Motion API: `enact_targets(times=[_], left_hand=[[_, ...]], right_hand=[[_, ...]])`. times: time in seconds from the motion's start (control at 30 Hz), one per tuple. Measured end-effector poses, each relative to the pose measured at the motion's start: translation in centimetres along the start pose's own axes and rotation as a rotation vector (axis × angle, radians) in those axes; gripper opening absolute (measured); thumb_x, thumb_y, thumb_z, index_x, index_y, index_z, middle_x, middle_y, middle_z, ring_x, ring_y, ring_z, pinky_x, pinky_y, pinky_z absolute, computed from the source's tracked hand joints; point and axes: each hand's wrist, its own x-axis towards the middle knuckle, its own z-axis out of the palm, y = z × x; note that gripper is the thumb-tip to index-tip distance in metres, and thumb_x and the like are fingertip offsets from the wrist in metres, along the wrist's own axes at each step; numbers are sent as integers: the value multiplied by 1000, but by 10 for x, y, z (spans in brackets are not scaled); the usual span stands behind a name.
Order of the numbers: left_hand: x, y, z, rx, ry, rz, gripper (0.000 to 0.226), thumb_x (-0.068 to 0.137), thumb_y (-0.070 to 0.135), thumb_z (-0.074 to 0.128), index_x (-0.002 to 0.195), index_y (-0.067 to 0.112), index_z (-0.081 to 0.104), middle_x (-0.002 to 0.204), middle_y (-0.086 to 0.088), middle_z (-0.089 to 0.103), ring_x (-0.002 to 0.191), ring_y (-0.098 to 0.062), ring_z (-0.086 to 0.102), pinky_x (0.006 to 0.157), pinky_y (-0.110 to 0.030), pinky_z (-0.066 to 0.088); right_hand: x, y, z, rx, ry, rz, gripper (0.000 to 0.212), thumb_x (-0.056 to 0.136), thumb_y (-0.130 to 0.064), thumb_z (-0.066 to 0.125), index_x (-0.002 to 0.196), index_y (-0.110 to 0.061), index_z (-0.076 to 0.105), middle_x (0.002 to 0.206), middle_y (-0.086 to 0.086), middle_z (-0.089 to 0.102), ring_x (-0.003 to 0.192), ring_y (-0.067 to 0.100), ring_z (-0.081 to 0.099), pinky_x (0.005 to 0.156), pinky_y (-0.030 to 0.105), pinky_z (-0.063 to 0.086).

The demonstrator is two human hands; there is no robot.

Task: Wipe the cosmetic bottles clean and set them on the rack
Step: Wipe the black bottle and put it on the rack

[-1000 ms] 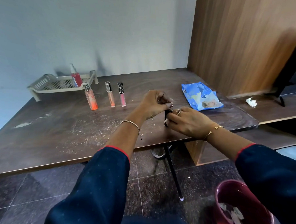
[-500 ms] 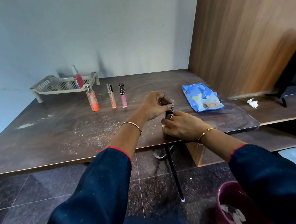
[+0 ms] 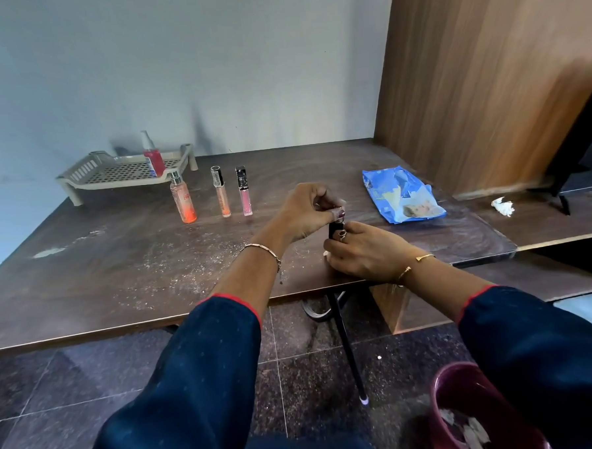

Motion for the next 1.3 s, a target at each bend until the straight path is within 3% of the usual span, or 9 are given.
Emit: enact_targets(times=[0.17,0.33,0.43,0.57,0.67,0.83,0.97,1.17,1.3], left_hand=[[1,-2,0,-14,-7,-8,11,80,-8,66,90,-8,65,88,-13,66,69,-4,61,75,-17,53],[-1,1,-2,3,-60,-15,12,82,-8,63,94,-5,64,95,-16,68,83,-12,66,85,-21,53],[-2,2,-3,-3,-129,0,16,84,-9,60,98,-4,63,102,-19,68,89,-15,66,87,-20,52],[-6,1,-6,-3,-141,-11,21,86,-10,57,101,2,64,103,-16,70,90,-9,66,85,-15,50],[-8,4,-6,-16,-81,-17,19,82,-5,65,101,-1,65,96,-8,70,82,-2,66,83,-14,51],[-5,4,-1,56,-7,14,12,76,1,73,87,2,70,80,-7,70,76,-13,66,82,-32,56],[-1,1,1,105,24,9,7,74,6,77,77,9,71,83,-14,73,84,-33,69,84,-50,55],[1,1,-1,153,11,18,7,76,9,76,81,7,72,85,-13,73,82,-27,70,83,-42,57],[-1,2,0,108,3,17,8,76,4,75,83,2,71,88,-15,73,76,-20,69,82,-36,54]], right_hand=[[-27,9,-6,21,-18,82,15,84,-9,50,78,-16,62,81,5,58,68,23,55,63,35,42],[-65,20,-9,221,66,591,19,78,6,64,90,-9,66,87,11,59,69,31,57,53,37,47],[-62,5,-12,463,227,892,8,86,-5,63,93,-9,64,93,9,60,79,30,59,61,40,49],[-43,-13,-13,715,382,1136,9,85,1,60,91,-4,62,84,3,62,79,27,61,69,24,41],[-30,-22,-10,840,451,1241,14,83,4,58,91,-6,65,85,3,66,74,24,64,72,37,52],[-14,-26,-6,759,535,1105,25,81,5,62,100,-9,70,94,7,66,85,23,65,76,36,53],[-7,-23,-2,525,440,900,23,85,-2,62,103,-13,70,96,6,65,82,27,63,60,40,53],[-9,-13,-8,286,252,580,27,89,-10,44,103,-4,66,90,14,57,79,26,42,40,36,41],[-14,-10,-9,196,109,316,19,85,-10,48,87,-5,66,86,12,58,72,29,52,41,34,37]])
